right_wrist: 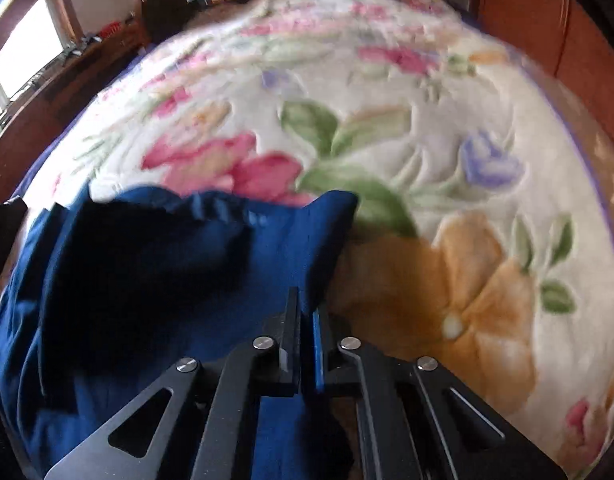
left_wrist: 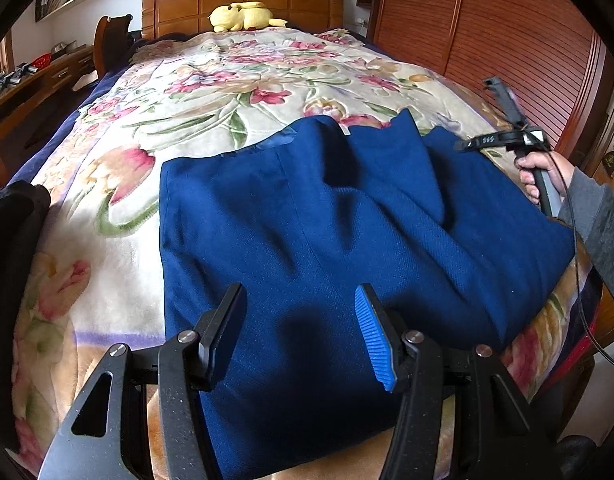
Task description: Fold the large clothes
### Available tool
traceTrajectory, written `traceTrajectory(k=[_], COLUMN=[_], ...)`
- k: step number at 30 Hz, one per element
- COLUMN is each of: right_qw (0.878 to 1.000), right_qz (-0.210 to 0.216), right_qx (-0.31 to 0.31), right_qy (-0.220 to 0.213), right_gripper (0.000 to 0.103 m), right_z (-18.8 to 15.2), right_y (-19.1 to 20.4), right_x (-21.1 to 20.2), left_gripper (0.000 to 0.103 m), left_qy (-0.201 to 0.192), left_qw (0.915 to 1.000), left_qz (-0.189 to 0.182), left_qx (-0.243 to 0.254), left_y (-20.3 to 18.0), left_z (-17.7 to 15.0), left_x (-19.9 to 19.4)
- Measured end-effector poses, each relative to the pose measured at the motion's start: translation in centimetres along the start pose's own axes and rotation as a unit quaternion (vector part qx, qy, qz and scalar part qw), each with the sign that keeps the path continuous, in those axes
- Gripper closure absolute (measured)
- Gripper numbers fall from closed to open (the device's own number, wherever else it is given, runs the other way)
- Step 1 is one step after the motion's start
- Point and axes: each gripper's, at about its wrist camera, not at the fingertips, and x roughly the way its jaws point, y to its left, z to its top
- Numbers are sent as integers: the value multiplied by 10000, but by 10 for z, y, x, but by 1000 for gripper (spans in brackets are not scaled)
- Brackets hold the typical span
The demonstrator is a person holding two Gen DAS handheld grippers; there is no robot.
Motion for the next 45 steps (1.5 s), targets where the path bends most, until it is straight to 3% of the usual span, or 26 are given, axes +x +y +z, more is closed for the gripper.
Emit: traceTrajectory(k=[4, 8, 11, 13, 15, 18, 22, 28, 34, 35, 37, 39, 45], right_qw=[9922, 9936, 9936, 9951, 9963, 9972, 9979, 9990, 9994, 9993, 9988, 9989, 9987], right_qz=[-909, -861, -1007, -897, -737, -407, 8, -3, 133, 157, 299, 309, 167], right_qx=[783, 687, 461, 228, -17, -320, -202, 213, 313, 339, 396, 340, 399], right_qy=[-339, -256, -208, -335, -450, -546, -611, -390, 27, 40, -4, -126, -252], right_gripper=[100, 100, 87, 67, 63, 63, 63, 63, 63, 65, 87, 92, 91], right_z=[5, 6, -1, -14, -27, -57, -102, -150, -175, -177, -180, -184, -199], right_y=[-34, -38, -29, -11, 4, 26, 27, 1, -8, -10, -15, -16, -11], right_x=[-22, -23, -35, -57, -70, -92, -120, -146, -137, -136, -141, -151, -158], left_gripper=[46, 46, 46, 46, 46, 46, 46, 46, 46, 46, 46, 46, 46], left_qy=[-8, -35, -56, -64, -74, -75, -37, -23, -79, -77, -93, -150, -362], left_qw=[10000, 10000, 10000, 10000, 10000, 10000, 9999, 9997, 9995, 9995, 9995, 9995, 9991], left_qz=[15, 11, 9, 8, -1, -23, -93, -166, -197, -192, -145, -138, -110], left_qx=[5, 3, 14, 12, 7, 5, 65, 205, 241, 237, 245, 239, 167], left_y=[0, -1, -3, -3, -4, -6, -12, -24, -36, -37, -39, -40, -38], left_z=[-1, -2, -4, -5, -5, -5, -7, -8, -15, -17, -22, -25, -35], left_x=[-3, -6, -9, -10, -12, -11, -7, -7, -13, -14, -17, -23, -38])
